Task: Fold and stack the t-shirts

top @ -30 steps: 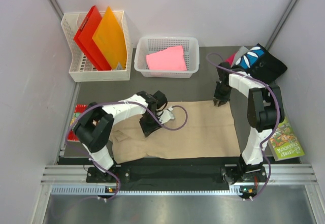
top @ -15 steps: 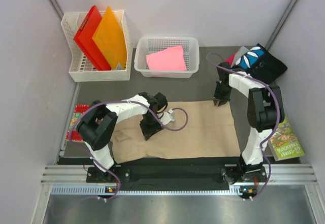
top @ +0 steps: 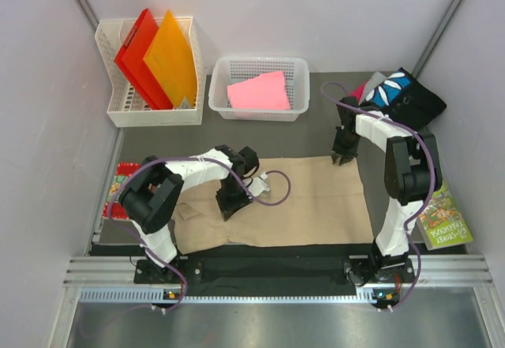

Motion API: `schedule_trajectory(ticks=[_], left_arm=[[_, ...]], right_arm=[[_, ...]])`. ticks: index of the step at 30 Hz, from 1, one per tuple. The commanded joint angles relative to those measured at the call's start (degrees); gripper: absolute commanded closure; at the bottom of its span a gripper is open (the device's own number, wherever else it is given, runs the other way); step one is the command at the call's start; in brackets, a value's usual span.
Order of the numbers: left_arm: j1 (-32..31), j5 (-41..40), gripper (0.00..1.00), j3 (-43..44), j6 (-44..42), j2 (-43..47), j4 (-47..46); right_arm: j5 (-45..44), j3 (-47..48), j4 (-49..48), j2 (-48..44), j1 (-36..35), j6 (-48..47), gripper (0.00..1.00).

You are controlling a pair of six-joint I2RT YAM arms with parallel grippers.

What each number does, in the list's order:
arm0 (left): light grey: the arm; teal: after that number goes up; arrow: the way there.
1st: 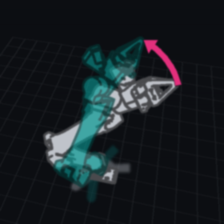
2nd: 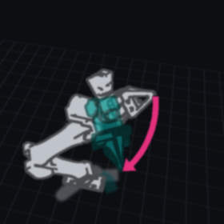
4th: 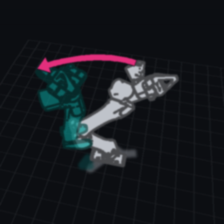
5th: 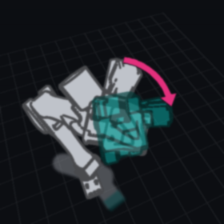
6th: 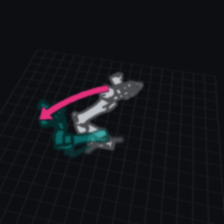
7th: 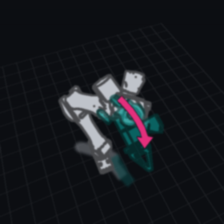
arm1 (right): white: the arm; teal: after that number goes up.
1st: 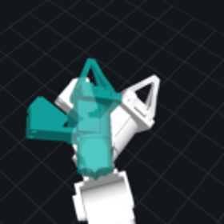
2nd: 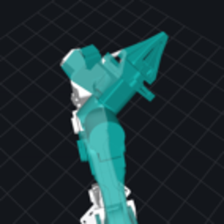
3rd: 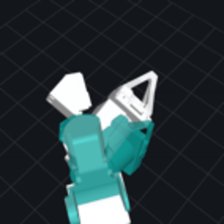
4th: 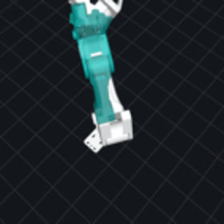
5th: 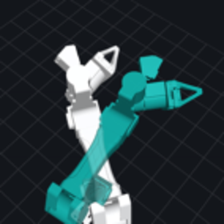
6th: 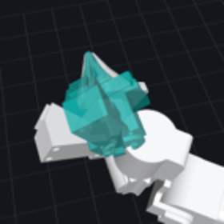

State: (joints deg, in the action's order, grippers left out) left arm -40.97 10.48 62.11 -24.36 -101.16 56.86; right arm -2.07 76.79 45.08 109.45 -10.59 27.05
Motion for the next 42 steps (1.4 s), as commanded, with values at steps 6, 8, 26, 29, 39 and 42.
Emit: schedule_trajectory(ticks=[6, 8, 26, 29, 39, 42], left_arm=[[-0.07, -1.16, 0.94, 2.13, -0.07, 1.06, 0.53], [-0.07, -1.51, 0.94, 3.45, 0.01, 1.67, 2.01], [-4.29, 15.8, 0.78, 8.83, -2.97, 1.94, 14.24], [-4.47, 16.5, 0.77, 7.6, -2.71, 1.59, 13.37], [3.33, 4.59, 0.73, 13.56, -3.85, 5.45, 8.2], [11.33, -1.65, 0.72, 14.71, -5.78, 3.79, 5.64]], right_arm=[[-0.66, -0.59, -0.34, -4.07, 0.39, -0.15, 0.76], [-0.57, -0.68, -0.43, -4.16, 0.31, -0.15, 0.76], [-1.1, -1.12, -0.17, -4.51, 0.31, -0.07, 0.76], [-1.1, -0.86, -0.17, -4.51, 0.31, -0.06, 0.76], [-1.36, -1.56, -0.08, -4.94, 0.31, -0.33, 0.74], [-1.54, -1.56, -0.17, -5.03, 0.22, -0.42, 0.74]])
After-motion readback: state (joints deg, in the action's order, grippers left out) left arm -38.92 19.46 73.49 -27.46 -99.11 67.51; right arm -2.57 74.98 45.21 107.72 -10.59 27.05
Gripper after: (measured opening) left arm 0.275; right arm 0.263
